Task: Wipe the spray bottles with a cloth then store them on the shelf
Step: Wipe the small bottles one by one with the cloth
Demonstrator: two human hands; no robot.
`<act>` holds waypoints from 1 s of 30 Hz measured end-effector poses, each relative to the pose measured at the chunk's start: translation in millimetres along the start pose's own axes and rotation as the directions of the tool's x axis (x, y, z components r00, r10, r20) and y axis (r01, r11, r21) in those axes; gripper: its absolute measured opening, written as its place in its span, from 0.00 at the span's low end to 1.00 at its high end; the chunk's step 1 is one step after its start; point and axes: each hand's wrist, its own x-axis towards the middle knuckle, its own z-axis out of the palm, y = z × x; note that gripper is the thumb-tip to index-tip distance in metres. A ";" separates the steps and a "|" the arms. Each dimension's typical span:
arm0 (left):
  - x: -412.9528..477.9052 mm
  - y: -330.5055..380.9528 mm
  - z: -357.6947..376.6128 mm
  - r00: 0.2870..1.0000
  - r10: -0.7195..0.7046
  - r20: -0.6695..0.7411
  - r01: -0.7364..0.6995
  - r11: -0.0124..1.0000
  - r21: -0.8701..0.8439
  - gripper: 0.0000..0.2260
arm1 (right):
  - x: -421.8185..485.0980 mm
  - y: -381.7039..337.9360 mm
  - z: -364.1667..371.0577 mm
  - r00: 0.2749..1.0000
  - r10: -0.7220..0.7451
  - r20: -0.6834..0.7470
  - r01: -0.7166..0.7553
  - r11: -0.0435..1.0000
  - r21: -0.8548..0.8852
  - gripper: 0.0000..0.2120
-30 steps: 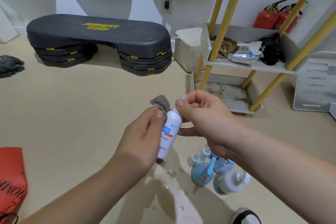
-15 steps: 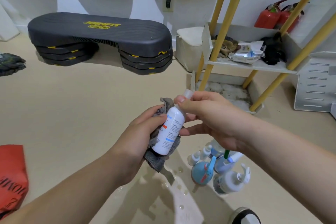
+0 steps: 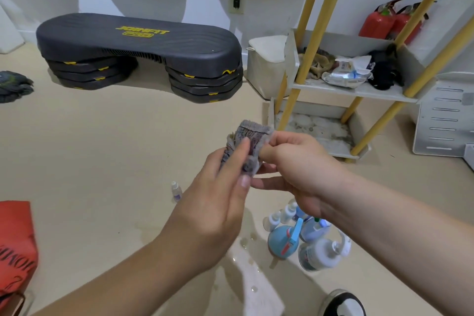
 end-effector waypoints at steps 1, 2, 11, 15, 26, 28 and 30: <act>6.6 0.1 -3.7 0.994 -0.111 0.004 0.110 0.985 -0.134 0.20 | 0.6 -0.4 0.2 1.000 -0.005 -0.017 0.005 1.000 0.001 0.08; 13.2 1.4 -7.9 0.960 -0.277 0.049 0.278 0.907 -0.315 0.16 | 1.0 -0.8 0.0 1.000 -0.010 -0.030 0.010 1.000 0.004 0.06; 4.5 26.8 -11.1 0.969 -0.247 -0.014 0.226 0.909 -0.351 0.16 | 3.2 1.2 -1.2 1.000 0.001 0.021 -0.001 0.999 0.032 0.08; -1.1 17.2 -3.8 0.994 -0.073 0.079 0.080 0.992 -0.093 0.27 | 3.7 1.3 0.3 1.000 0.001 -0.024 -0.001 1.000 0.011 0.08; 22.6 17.8 -16.3 0.649 -0.637 0.416 0.486 -0.074 -0.871 0.14 | 14.1 5.0 -7.5 0.989 0.009 -0.145 0.006 0.995 0.104 0.07; 19.2 25.4 -16.7 0.701 -0.646 0.302 0.549 0.219 -0.806 0.12 | 13.9 5.0 -3.9 0.987 -0.013 -0.162 0.028 0.996 0.090 0.06; 12.5 29.4 -13.2 0.790 -0.596 0.143 0.545 0.576 -0.609 0.14 | 13.9 6.1 -0.2 0.984 -0.037 -0.173 0.052 0.995 0.080 0.10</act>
